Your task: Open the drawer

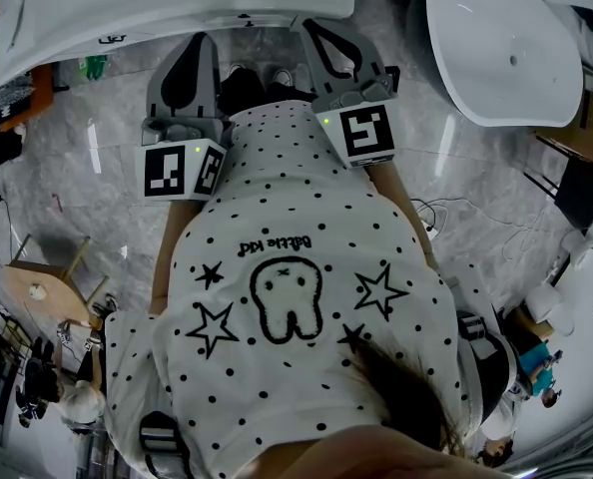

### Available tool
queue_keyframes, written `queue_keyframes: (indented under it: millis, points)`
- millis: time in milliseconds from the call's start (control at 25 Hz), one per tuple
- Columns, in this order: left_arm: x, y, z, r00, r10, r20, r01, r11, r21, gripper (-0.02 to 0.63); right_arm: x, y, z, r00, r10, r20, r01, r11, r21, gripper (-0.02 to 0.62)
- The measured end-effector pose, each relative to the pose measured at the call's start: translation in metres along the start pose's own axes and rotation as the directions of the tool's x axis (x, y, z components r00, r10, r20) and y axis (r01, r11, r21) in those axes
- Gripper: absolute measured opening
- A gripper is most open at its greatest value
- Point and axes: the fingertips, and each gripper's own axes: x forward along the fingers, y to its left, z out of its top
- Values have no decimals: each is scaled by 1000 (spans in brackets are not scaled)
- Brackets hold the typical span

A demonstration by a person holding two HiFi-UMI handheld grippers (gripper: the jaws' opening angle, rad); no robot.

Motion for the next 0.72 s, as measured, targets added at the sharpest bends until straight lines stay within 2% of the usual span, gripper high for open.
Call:
queue_keyframes:
  millis: [720]
  points:
    - [-2, -1, -1, 1000, 1, -6, -1, 1000, -10, 5, -1, 1, -1, 1000, 4, -6, -4, 1000, 4, 14]
